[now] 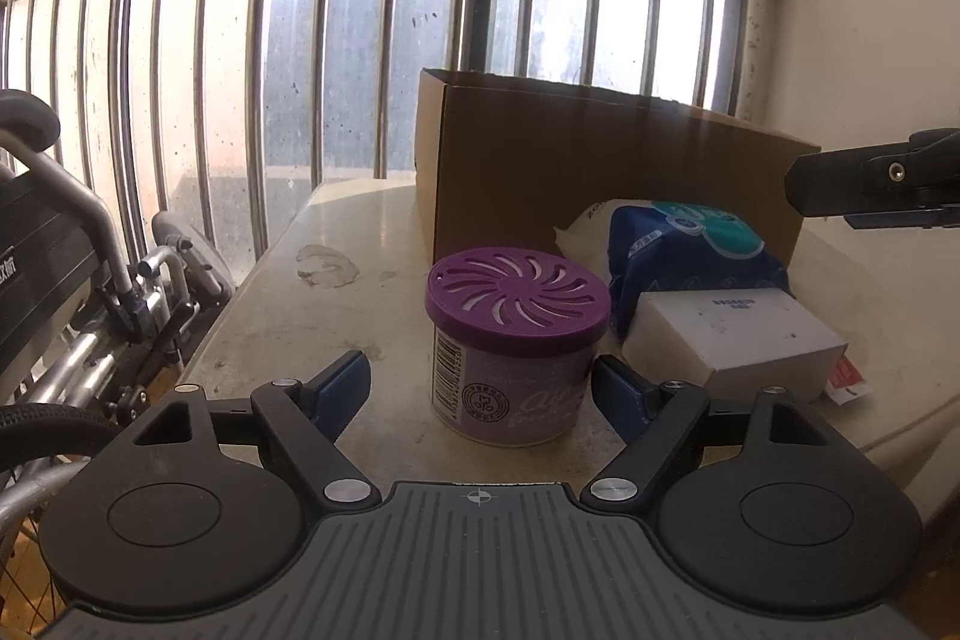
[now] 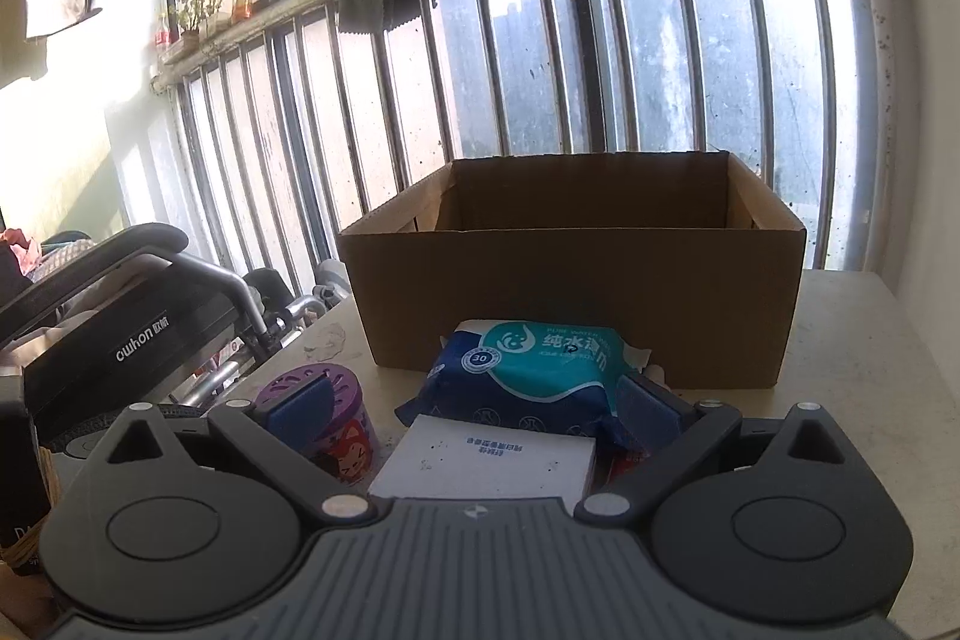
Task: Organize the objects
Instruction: 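Move the right tool toward the purple-lidded jar, fingers open, then close the right tool on the purple-lidded jar and lift it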
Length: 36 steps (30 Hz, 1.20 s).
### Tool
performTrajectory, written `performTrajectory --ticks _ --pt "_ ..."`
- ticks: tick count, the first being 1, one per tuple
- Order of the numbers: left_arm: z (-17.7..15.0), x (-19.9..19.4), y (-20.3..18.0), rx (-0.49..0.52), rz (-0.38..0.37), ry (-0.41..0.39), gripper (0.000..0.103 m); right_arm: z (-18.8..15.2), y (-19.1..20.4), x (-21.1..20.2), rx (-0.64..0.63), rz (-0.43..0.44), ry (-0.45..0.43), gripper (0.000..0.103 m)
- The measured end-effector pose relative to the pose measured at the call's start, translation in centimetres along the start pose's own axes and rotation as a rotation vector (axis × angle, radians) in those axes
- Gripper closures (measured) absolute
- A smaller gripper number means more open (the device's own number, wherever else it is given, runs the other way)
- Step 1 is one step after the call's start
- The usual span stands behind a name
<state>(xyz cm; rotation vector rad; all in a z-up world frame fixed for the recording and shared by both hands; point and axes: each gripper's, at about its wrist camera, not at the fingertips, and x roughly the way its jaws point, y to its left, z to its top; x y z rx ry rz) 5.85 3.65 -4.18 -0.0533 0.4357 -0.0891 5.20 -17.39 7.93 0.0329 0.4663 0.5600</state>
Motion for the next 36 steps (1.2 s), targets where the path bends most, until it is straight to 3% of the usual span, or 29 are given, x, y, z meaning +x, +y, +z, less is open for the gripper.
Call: performTrajectory --ticks 4,20,26,30,36 --pt "0.1 0.7 0.0 0.004 -0.046 -0.003 0.040 1.1 0.4 2.0 -0.023 0.052 0.033 0.006" --pt "-0.4 0.3 1.2 0.075 -0.151 -0.024 0.041 1.2 4.7 7.0 -0.209 0.254 0.182 0.012" --pt "-0.6 0.2 1.3 0.119 -0.200 -0.029 0.042 0.4 6.7 8.8 -0.294 0.302 0.271 0.023" --pt "-0.8 -0.1 1.6 0.127 -0.213 -0.038 0.042 0.0 7.1 9.1 -0.316 0.290 0.259 0.032" --pt "-0.4 -1.2 1.3 0.131 -0.213 -0.080 0.042 0.5 6.6 8.3 -0.296 0.327 0.231 0.032"
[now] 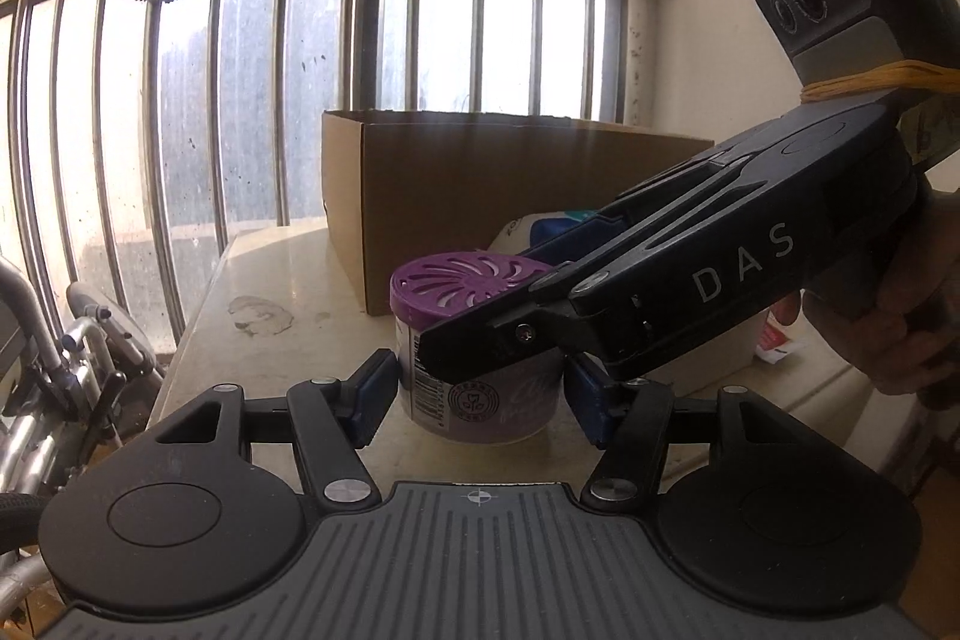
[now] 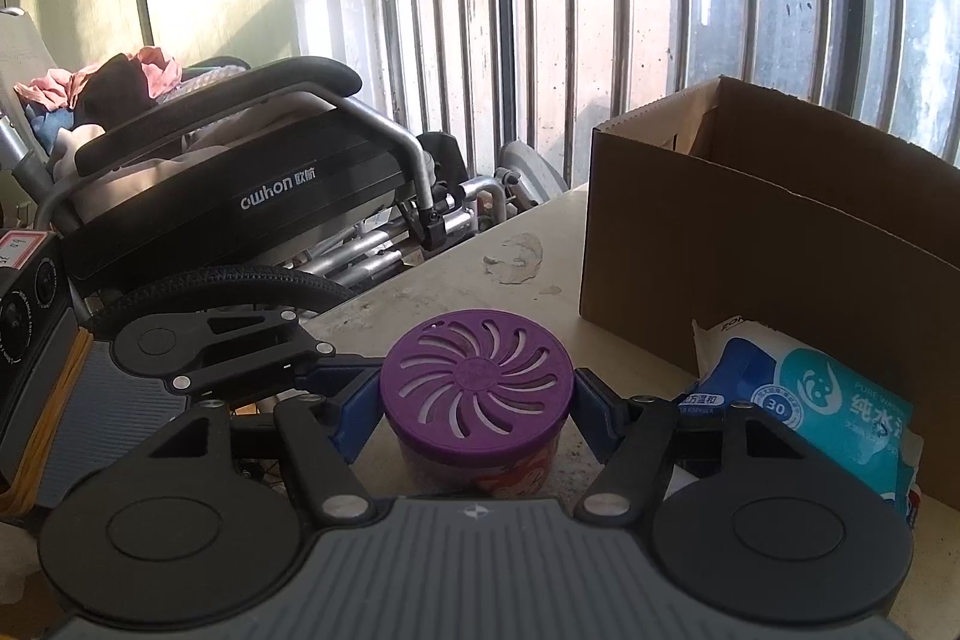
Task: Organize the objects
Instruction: 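Close the right tool on the purple-lidded jar and lift it, then carry the held jar with the right tool over the cardboard box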
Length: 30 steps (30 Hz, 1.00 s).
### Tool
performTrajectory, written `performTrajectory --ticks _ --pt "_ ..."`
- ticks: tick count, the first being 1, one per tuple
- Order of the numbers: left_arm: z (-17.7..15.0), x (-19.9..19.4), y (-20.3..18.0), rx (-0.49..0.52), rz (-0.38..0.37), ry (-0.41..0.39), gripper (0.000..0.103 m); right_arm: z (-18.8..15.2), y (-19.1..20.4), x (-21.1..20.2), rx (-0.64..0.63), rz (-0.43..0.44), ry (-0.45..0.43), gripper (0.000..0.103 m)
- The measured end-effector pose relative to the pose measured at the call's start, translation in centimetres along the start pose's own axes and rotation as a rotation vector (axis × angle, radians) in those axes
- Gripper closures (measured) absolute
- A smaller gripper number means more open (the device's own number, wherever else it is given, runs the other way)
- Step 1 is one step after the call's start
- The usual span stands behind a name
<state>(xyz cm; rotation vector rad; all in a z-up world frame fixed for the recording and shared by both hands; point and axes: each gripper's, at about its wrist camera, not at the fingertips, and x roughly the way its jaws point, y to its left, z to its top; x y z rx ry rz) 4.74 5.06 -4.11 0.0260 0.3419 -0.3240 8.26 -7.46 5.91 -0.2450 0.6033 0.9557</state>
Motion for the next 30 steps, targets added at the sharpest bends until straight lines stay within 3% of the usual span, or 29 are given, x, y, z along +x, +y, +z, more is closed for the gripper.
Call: performTrajectory --ticks 7,16,21,30 --pt "4.2 0.0 -0.5 0.041 0.001 -0.059 0.042 3.0 -0.1 -2.8 -0.046 -0.034 -0.062 0.032" --pt "12.0 4.3 1.5 0.117 -0.016 -0.133 0.042 10.9 -3.9 -4.6 -0.092 -0.092 -0.117 0.032" --pt "14.4 8.8 3.6 0.104 -0.042 -0.073 0.042 14.5 -6.8 -2.2 -0.114 -0.145 -0.069 0.032" --pt "15.7 15.7 5.7 0.116 -0.053 0.104 0.042 16.2 -12.9 3.6 -0.037 -0.143 0.078 0.032"
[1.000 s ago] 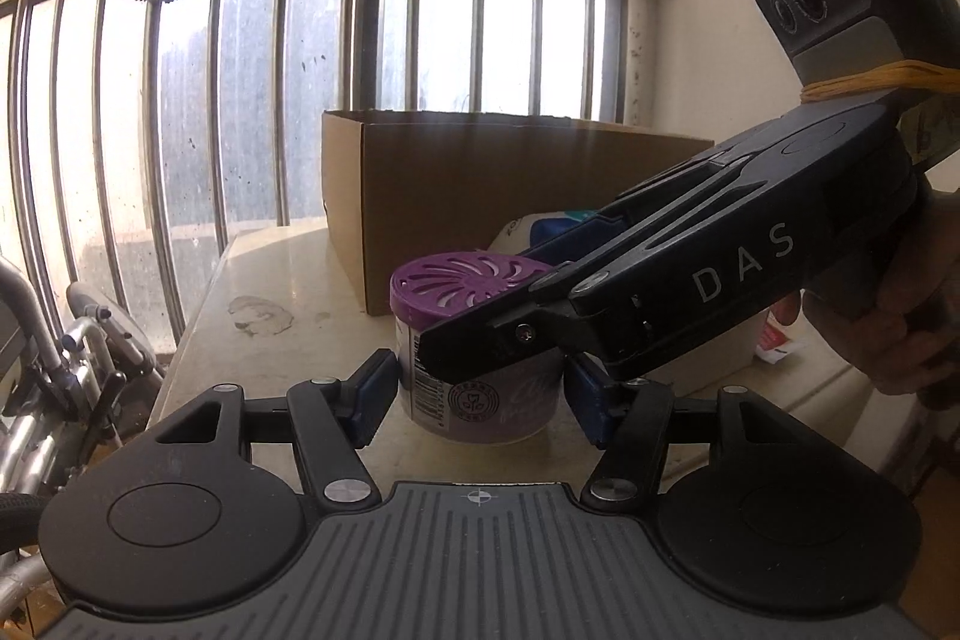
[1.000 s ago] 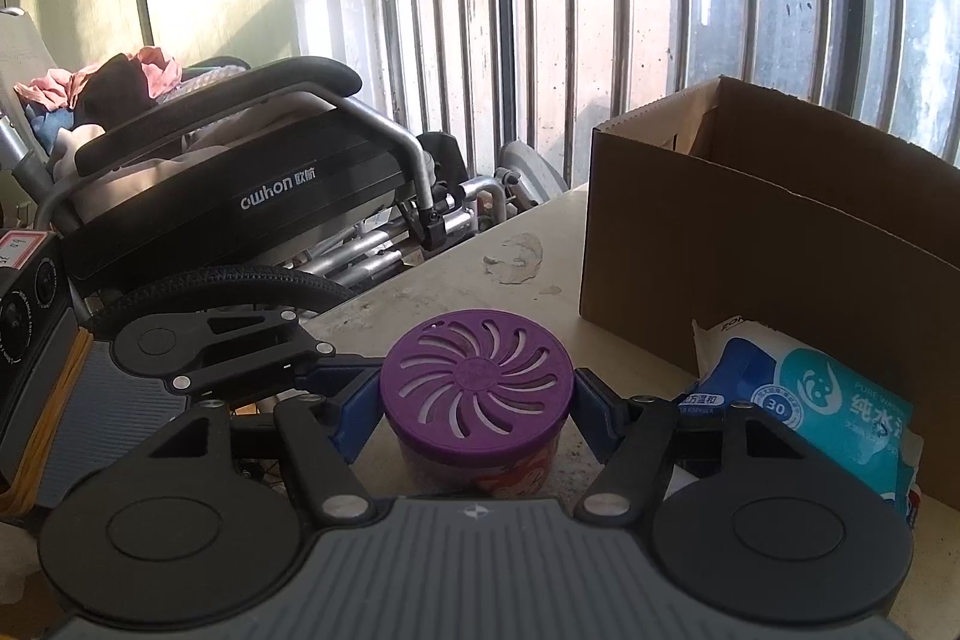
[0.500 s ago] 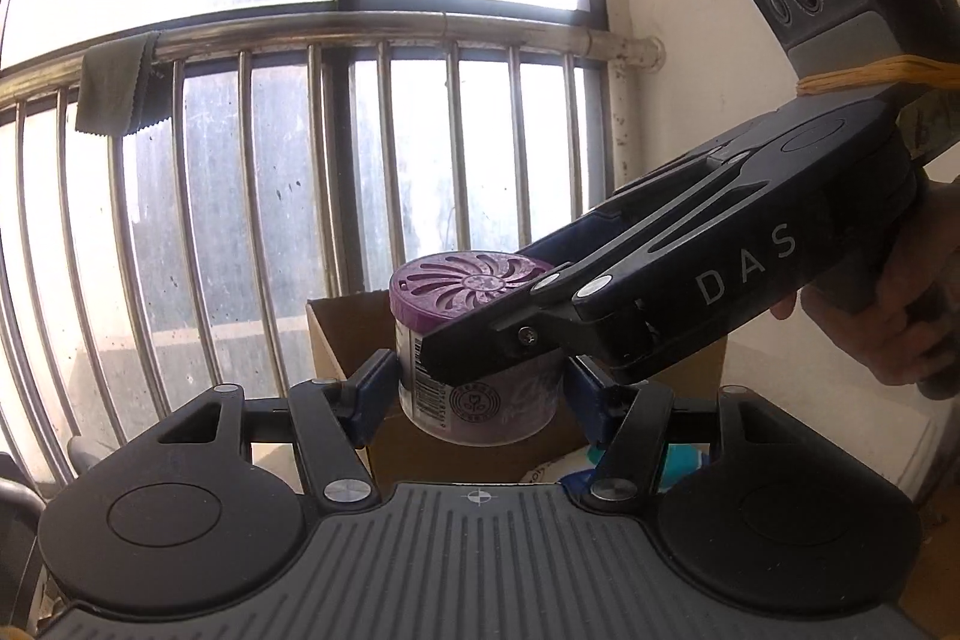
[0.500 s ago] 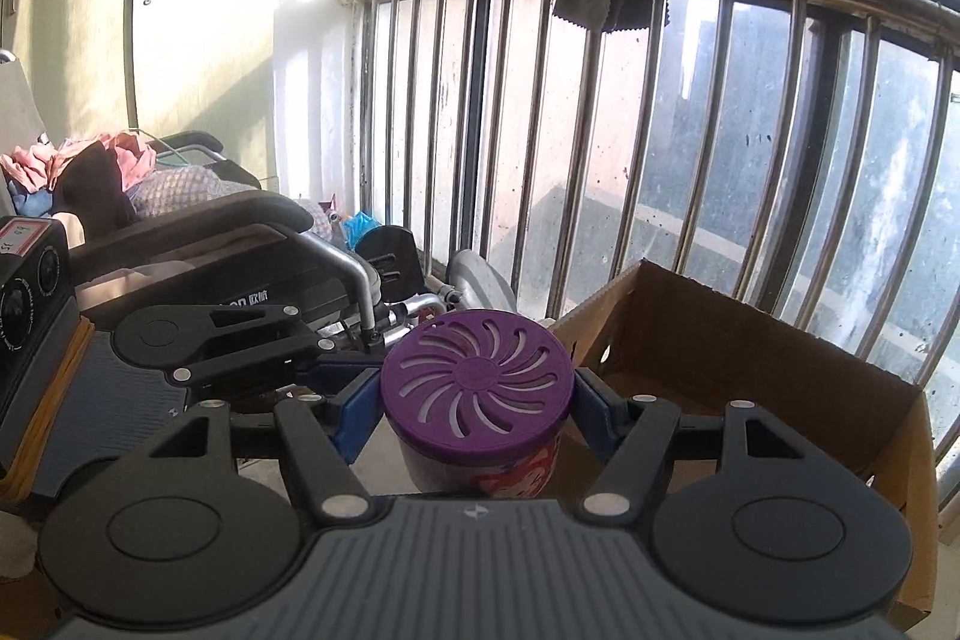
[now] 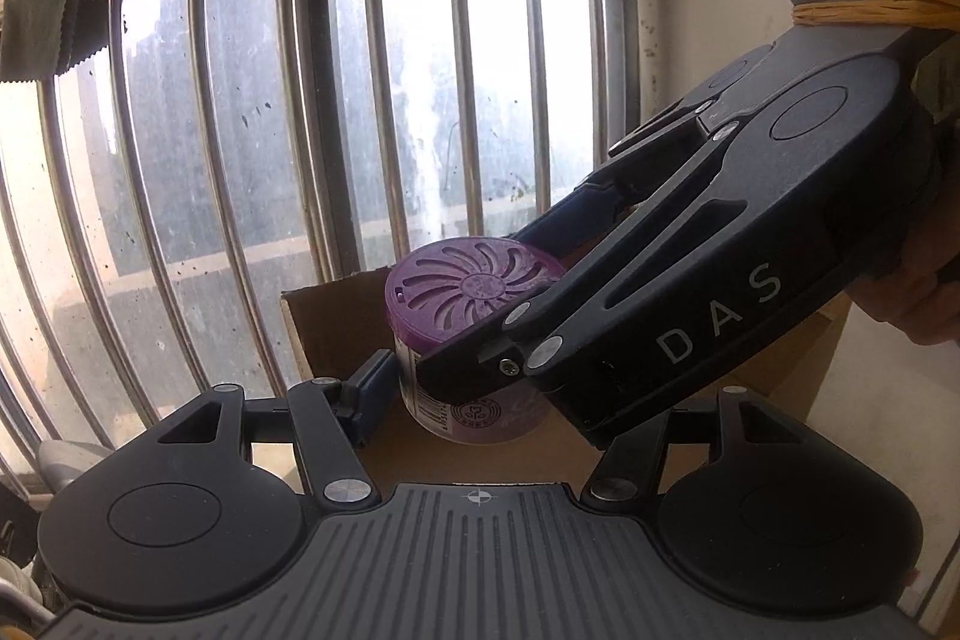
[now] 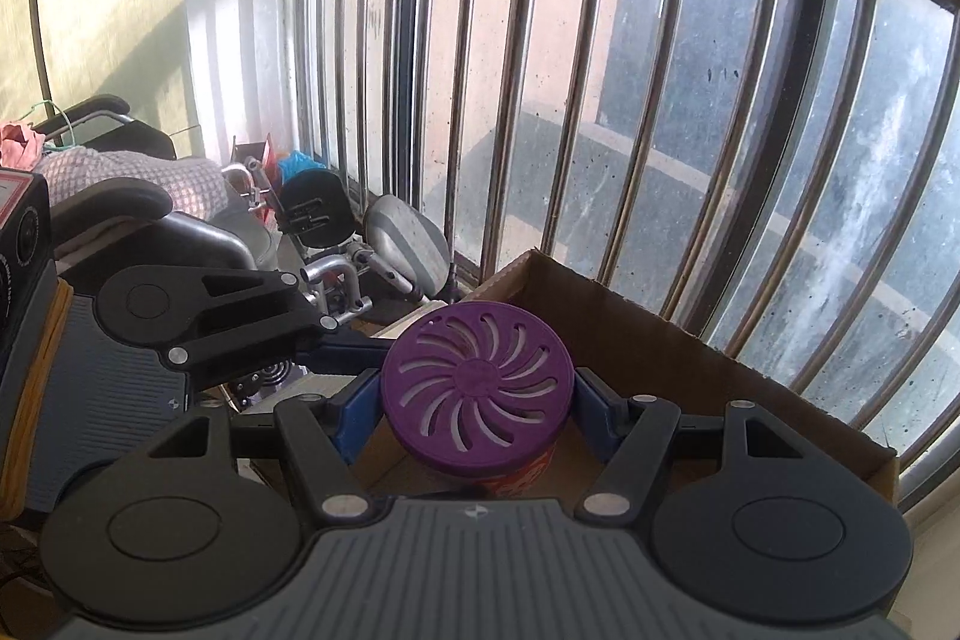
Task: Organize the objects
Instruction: 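Carry the held jar with the right tool over the cardboard box, then lower the jar into the box and open the right tool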
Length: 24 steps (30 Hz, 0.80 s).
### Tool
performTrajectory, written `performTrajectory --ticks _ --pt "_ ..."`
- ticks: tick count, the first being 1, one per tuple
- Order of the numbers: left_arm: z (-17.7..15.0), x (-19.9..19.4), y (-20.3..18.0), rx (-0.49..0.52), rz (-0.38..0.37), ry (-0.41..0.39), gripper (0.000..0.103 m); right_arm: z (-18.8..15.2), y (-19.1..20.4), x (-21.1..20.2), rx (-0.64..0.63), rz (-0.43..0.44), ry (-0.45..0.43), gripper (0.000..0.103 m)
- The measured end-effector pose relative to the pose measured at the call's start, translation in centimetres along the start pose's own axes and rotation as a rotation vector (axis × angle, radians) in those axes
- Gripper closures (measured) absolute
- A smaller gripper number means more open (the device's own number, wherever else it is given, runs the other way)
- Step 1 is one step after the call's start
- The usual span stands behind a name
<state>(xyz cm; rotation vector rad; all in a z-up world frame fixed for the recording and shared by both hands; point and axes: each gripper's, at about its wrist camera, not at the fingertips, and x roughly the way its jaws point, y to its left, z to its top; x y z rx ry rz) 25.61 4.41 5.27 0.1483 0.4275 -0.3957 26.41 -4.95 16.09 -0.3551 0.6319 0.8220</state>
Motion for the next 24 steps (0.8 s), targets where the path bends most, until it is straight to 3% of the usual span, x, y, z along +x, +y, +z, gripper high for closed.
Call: performTrajectory --ticks 6,13,17,24 --pt "1.5 3.4 1.0 0.045 0.007 0.129 0.042 0.9 -4.0 3.6 0.141 0.061 0.063 0.032" --pt "2.8 8.0 1.1 0.138 0.065 0.341 0.042 1.5 -6.5 7.8 0.239 0.086 0.156 0.032" --pt "2.4 9.2 0.5 0.228 0.113 0.395 0.042 1.4 -8.1 10.0 0.321 0.105 0.192 0.032" --pt "1.9 9.7 -0.1 0.291 0.139 0.454 0.041 0.5 -9.7 12.9 0.410 0.139 0.252 0.032"
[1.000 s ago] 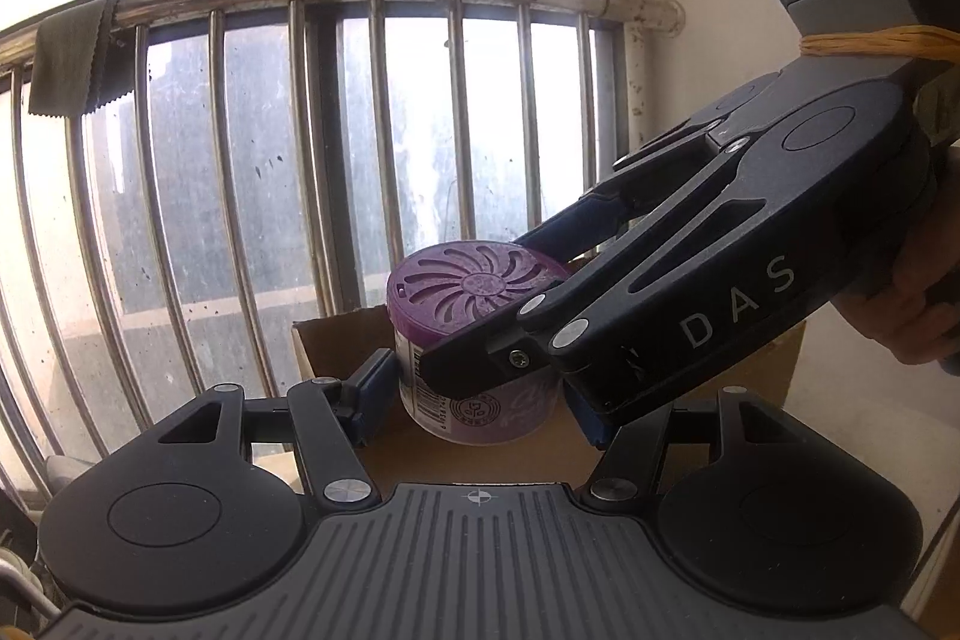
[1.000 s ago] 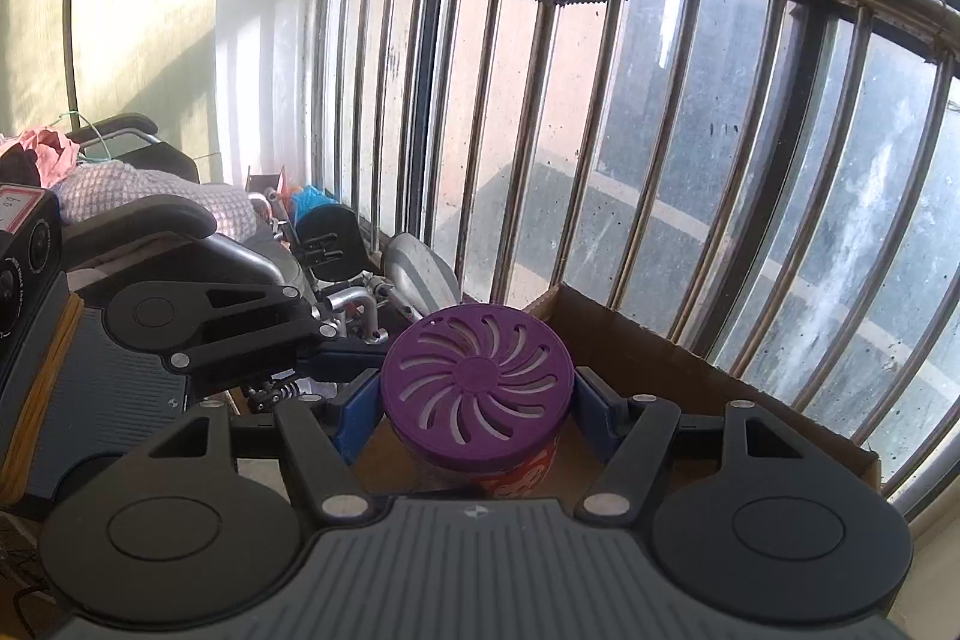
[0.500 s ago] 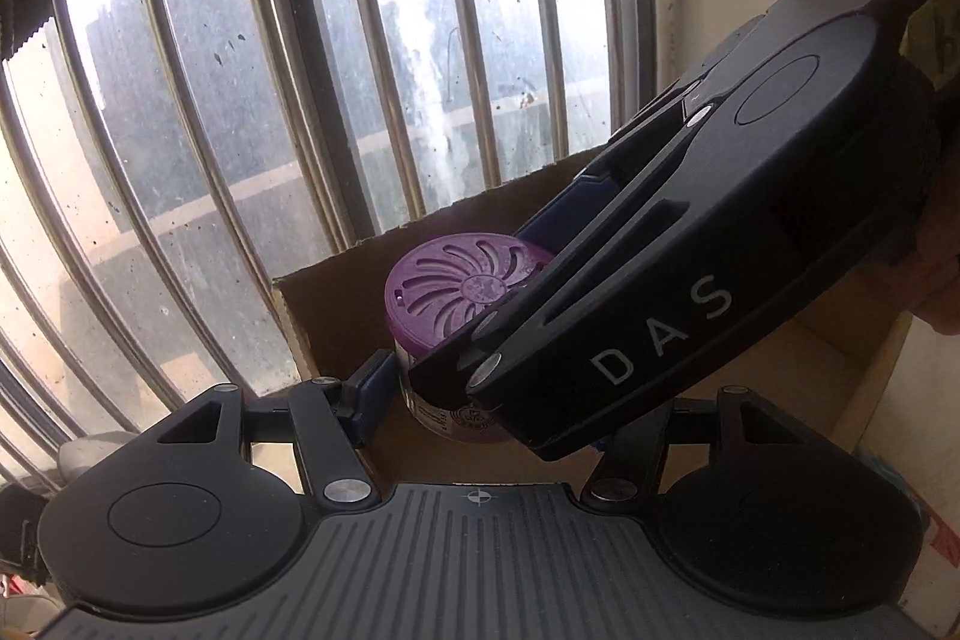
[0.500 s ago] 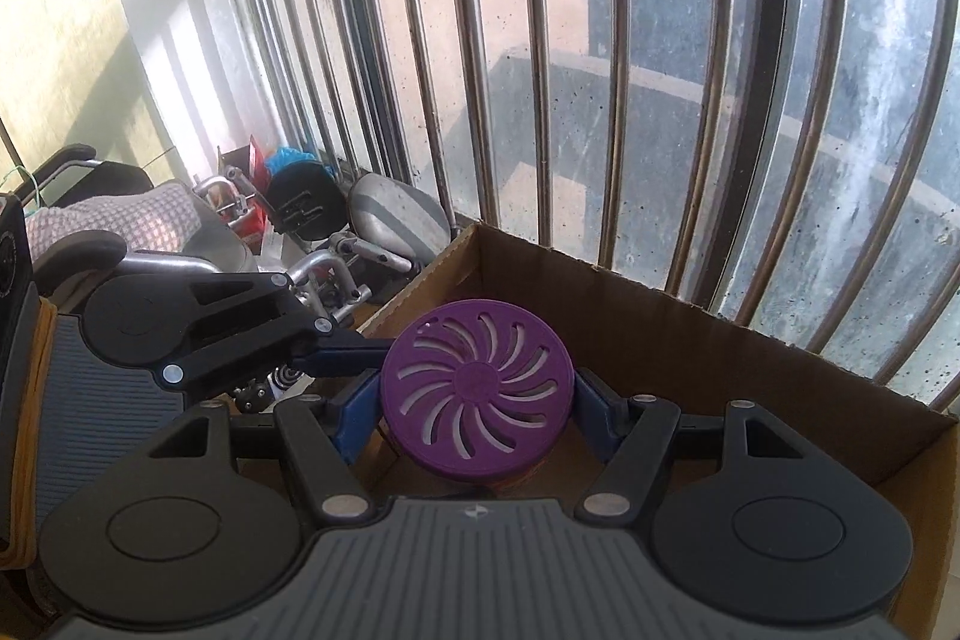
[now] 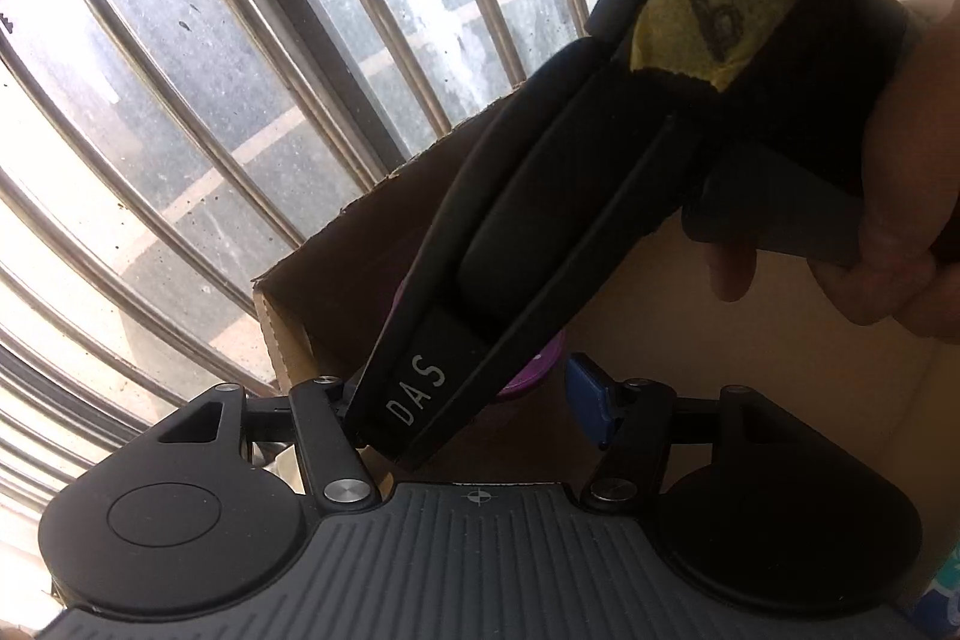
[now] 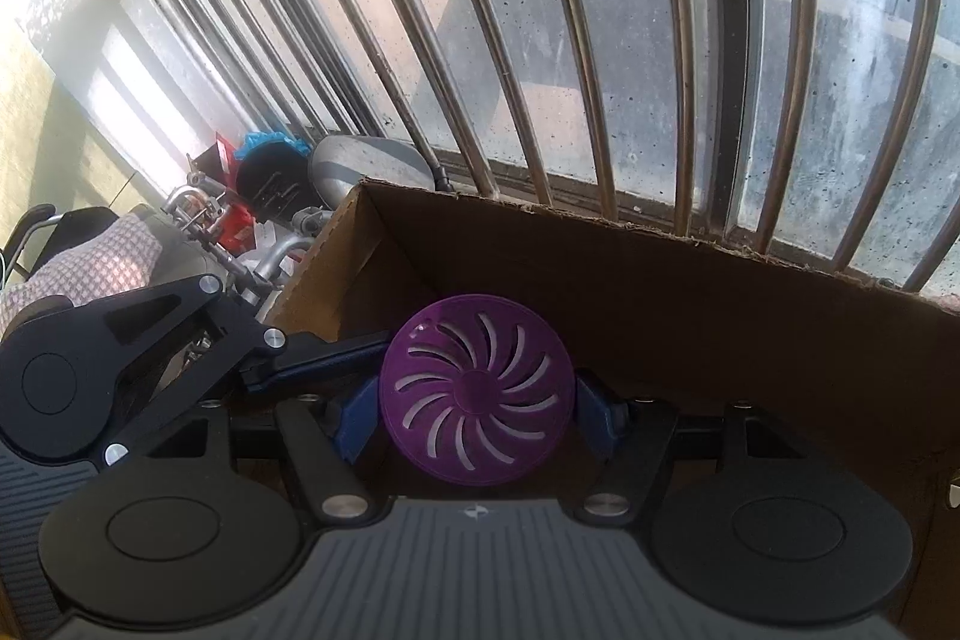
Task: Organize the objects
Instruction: 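Lower the jar into the box and open the right tool, then withdraw the right tool from the box toward the wet-wipes pack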
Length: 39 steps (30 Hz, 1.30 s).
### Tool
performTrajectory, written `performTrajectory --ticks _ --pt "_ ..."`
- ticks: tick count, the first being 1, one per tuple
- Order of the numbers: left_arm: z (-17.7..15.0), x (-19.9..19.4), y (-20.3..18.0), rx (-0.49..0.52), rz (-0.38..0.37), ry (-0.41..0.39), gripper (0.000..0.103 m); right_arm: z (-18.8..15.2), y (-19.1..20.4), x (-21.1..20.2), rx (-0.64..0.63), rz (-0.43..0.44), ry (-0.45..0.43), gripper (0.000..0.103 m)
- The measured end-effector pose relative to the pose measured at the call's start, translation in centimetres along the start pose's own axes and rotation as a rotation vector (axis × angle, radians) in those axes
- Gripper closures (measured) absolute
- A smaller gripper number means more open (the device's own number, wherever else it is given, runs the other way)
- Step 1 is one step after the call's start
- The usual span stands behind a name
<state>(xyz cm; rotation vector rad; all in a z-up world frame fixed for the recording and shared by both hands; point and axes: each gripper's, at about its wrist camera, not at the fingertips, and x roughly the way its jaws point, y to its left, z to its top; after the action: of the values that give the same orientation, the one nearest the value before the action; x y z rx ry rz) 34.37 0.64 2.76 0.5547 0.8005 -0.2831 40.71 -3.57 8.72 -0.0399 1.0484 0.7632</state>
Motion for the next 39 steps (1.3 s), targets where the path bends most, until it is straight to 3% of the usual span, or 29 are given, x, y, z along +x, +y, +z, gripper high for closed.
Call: performTrajectory --ticks 7,9,12,16,17,18,21,22,23,34,37,39 --pt "-0.7 0.0 -0.3 0.047 0.029 0.026 0.041 0.3 -0.8 1.5 0.034 0.032 0.037 0.031" --pt "-0.9 0.0 -0.6 0.067 0.053 0.030 0.040 0.4 -1.2 1.2 0.062 0.026 0.033 0.022" --pt "-1.3 -0.1 -0.8 0.095 0.072 0.030 0.039 0.5 -1.8 0.6 0.092 0.044 0.006 0.016" --pt "-1.9 -0.2 -0.5 0.111 0.054 0.036 0.052 0.0 -3.1 -0.1 0.162 0.074 -0.016 0.016" --pt "-2.0 -0.2 -0.4 0.117 0.045 0.034 0.058 -0.3 -3.6 -0.2 0.183 0.088 -0.030 0.024" --pt "-2.1 -0.4 -0.3 0.114 0.040 0.029 0.063 -0.4 -4.0 -0.3 0.199 0.114 -0.035 0.039" --pt "-2.3 -0.2 -0.2 0.137 0.026 0.037 0.079 -0.9 -5.2 0.2 0.276 0.187 -0.026 0.065" --pt "-2.5 0.0 -0.2 0.159 0.035 0.049 0.087 -1.0 -5.3 0.5 0.288 0.197 -0.019 0.070" --pt "-2.7 0.2 -0.2 0.176 0.043 0.057 0.088 -1.0 -5.4 1.0 0.307 0.208 -0.007 0.074" --pt "-4.6 -0.1 1.2 0.130 0.061 0.040 0.088 -0.5 -5.8 2.2 0.354 0.224 -0.021 0.074" --pt "-5.3 -1.8 1.3 0.121 0.079 0.003 0.087 -0.8 -5.7 1.0 0.351 0.177 -0.042 0.071" --pt "-5.9 -3.6 1.2 0.116 0.088 -0.028 0.085 -1.0 -5.4 -0.5 0.342 0.142 -0.066 0.063"
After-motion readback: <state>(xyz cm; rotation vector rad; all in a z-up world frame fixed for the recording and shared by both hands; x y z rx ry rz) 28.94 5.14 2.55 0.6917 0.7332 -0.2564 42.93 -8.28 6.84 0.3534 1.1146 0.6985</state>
